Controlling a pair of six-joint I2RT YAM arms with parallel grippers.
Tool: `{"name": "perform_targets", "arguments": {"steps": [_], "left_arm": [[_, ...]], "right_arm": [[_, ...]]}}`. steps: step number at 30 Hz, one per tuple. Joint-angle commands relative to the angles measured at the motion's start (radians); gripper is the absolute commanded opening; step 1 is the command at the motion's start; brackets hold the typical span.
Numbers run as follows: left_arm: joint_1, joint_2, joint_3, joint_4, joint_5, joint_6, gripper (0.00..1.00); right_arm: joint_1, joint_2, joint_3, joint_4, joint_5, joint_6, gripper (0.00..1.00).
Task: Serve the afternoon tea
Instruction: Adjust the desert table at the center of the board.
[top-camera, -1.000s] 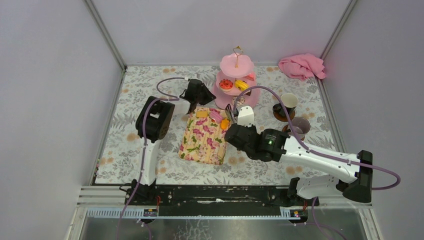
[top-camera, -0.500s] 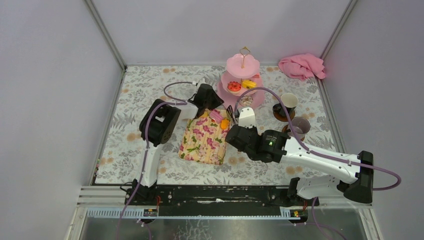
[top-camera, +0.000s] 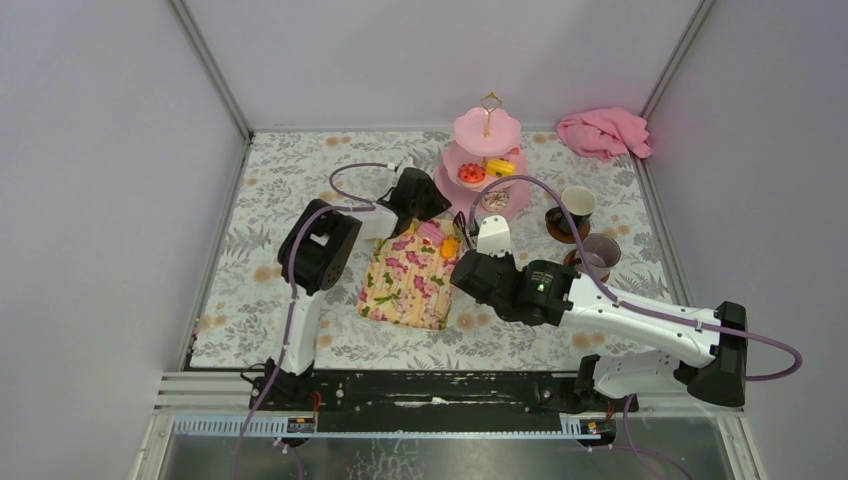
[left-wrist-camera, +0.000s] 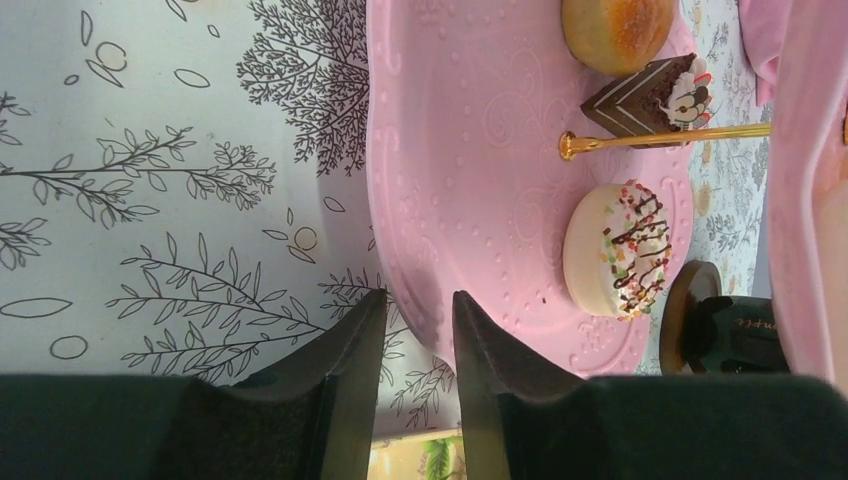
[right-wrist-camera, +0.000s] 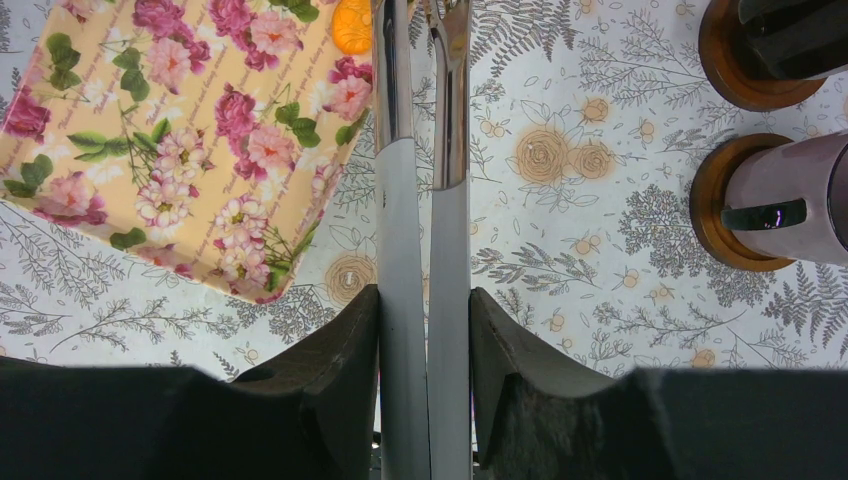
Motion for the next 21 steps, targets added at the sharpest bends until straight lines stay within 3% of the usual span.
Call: {"name": "perform_targets", "arguments": {"steps": [1,21], "left_arm": [[0.017,-0.044,0.004,-0.058,-0.034,0.049,0.4],[0.099,-0.003,0.087,-0.004,0.015,0.09,0.45]], "right_arm": [[0.01,-0.018,0.016,0.039,0.016,0.001,0.31],[0.009,0.032,0.049,0.044,0.006,-0.021,0.31]]}}
